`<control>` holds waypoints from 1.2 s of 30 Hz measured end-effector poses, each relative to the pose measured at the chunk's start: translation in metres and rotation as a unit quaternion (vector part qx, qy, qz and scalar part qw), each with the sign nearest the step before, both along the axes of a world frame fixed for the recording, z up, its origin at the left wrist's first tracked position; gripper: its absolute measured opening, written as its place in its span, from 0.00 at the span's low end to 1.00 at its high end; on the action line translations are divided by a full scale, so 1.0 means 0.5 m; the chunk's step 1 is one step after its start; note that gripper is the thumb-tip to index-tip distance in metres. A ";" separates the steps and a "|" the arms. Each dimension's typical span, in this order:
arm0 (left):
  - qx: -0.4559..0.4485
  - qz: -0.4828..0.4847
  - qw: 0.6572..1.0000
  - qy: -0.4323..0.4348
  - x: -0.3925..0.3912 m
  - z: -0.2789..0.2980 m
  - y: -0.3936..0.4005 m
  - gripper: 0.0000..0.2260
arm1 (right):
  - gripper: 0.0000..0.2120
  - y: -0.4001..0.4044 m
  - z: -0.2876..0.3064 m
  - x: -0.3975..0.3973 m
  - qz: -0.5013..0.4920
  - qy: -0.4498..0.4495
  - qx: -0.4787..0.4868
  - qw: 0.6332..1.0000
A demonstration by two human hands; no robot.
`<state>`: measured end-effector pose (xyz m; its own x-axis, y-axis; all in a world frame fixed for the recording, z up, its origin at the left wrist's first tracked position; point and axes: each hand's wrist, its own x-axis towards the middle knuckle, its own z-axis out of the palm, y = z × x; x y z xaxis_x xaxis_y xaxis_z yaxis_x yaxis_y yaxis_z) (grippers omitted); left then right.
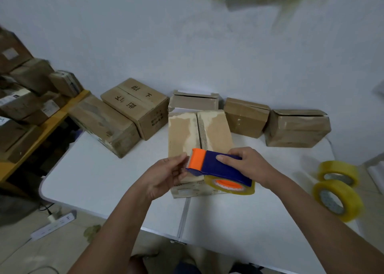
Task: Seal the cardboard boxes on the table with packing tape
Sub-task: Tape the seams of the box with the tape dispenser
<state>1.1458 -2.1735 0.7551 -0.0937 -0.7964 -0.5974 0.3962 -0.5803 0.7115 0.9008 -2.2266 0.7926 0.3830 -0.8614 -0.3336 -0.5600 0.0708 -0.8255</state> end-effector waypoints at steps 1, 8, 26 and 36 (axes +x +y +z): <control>-0.003 -0.005 1.000 -0.003 0.000 -0.001 0.000 0.15 | 0.18 0.000 0.000 -0.001 0.002 -0.001 0.005 1.000; -0.020 0.008 0.999 -0.033 -0.011 -0.019 0.008 0.09 | 0.17 -0.004 0.003 -0.007 0.026 0.004 0.004 1.000; -0.100 0.059 0.958 -0.261 -0.041 -0.030 0.000 0.08 | 0.20 -0.038 0.015 0.017 0.116 0.096 -0.029 0.988; -0.038 0.137 0.932 -0.333 0.153 -0.077 0.039 0.05 | 0.21 -0.067 0.019 -0.053 0.182 0.186 -0.001 0.966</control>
<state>1.2225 -2.1538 0.7167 0.4914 -0.7781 -0.3911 -0.0215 -0.4598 0.8877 0.8745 -2.2601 0.8021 0.5145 -0.6931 -0.5049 -0.8051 -0.1878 -0.5627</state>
